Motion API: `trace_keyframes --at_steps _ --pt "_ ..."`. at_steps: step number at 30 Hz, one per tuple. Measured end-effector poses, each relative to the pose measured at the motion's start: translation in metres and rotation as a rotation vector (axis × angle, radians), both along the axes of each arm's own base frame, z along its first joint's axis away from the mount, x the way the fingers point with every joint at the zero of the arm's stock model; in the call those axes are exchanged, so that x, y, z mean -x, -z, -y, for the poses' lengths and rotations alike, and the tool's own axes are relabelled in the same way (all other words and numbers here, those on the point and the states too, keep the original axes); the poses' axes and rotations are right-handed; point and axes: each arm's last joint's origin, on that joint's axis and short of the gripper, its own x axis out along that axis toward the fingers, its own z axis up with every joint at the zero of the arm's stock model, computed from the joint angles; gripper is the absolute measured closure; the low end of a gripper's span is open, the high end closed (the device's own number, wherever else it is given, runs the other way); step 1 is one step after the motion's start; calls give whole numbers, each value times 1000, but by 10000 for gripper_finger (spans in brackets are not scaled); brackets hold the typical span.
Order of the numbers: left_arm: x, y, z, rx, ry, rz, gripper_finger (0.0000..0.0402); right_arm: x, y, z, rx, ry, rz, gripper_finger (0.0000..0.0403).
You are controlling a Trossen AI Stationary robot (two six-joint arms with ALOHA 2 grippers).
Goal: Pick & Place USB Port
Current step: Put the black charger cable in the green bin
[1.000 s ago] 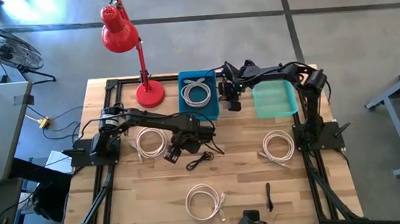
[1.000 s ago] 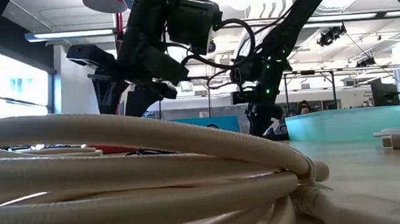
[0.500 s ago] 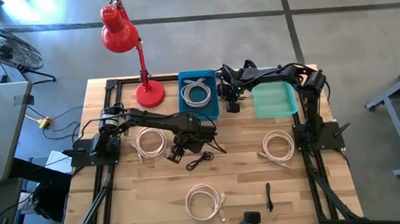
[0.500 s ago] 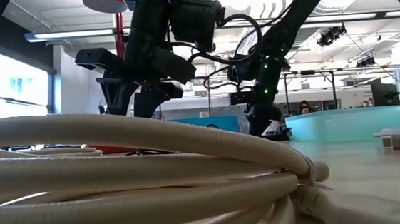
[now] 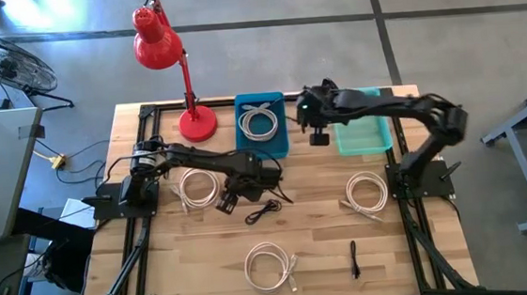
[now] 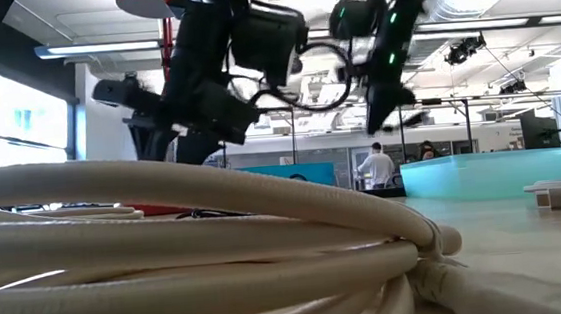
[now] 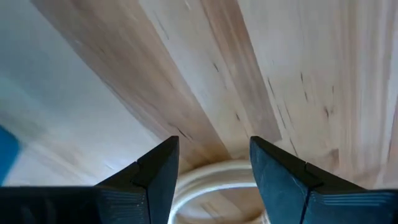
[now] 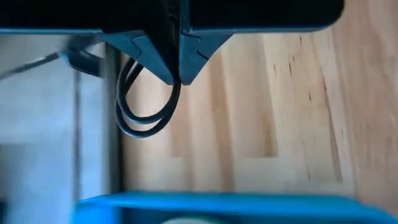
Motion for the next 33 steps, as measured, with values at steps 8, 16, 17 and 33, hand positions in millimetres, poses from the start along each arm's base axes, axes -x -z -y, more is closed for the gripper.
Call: trace_keyframes --at_steps 8,16,17,33 --pt "8 4 12 -4 31 -62 209 63 -66 -9 -13 266 237 402" --pt "9 1 26 -80 79 -45 209 103 -75 6 -140 645 360 402" --pt "9 1 26 -82 75 -45 209 104 -73 8 -156 683 362 402" --pt "12 1 46 -106 109 -41 209 108 24 30 -294 845 112 402"
